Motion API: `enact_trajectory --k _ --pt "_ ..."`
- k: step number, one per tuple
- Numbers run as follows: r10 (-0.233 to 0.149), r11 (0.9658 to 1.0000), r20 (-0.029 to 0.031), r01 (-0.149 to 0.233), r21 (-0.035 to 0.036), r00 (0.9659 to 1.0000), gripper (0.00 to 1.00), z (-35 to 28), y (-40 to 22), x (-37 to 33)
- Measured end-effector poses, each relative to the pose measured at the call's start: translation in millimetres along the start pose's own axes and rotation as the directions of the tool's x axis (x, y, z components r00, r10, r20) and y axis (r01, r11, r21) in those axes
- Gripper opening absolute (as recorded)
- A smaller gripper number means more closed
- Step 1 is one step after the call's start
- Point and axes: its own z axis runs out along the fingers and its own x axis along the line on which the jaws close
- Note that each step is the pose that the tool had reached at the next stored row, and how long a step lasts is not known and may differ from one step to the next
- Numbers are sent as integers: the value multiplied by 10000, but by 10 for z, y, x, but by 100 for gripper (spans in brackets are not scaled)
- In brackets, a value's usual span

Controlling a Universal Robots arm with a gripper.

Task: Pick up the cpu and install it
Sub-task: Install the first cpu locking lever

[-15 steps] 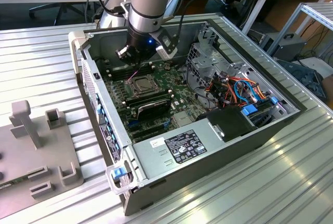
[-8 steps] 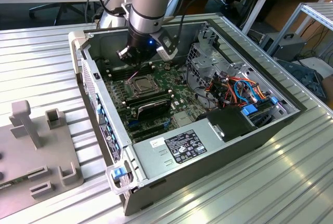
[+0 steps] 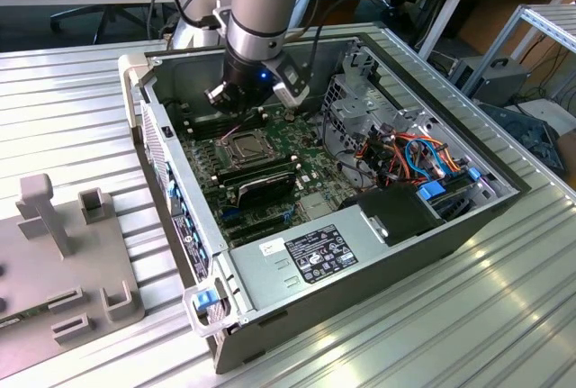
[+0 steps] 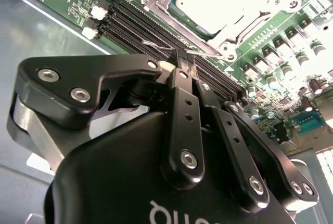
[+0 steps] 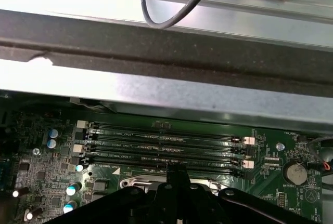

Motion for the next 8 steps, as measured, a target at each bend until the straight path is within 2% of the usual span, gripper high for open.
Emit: enact_trajectory --k 8 --pt "4 10000 1 -4 4 10000 11 52 -12 -24"
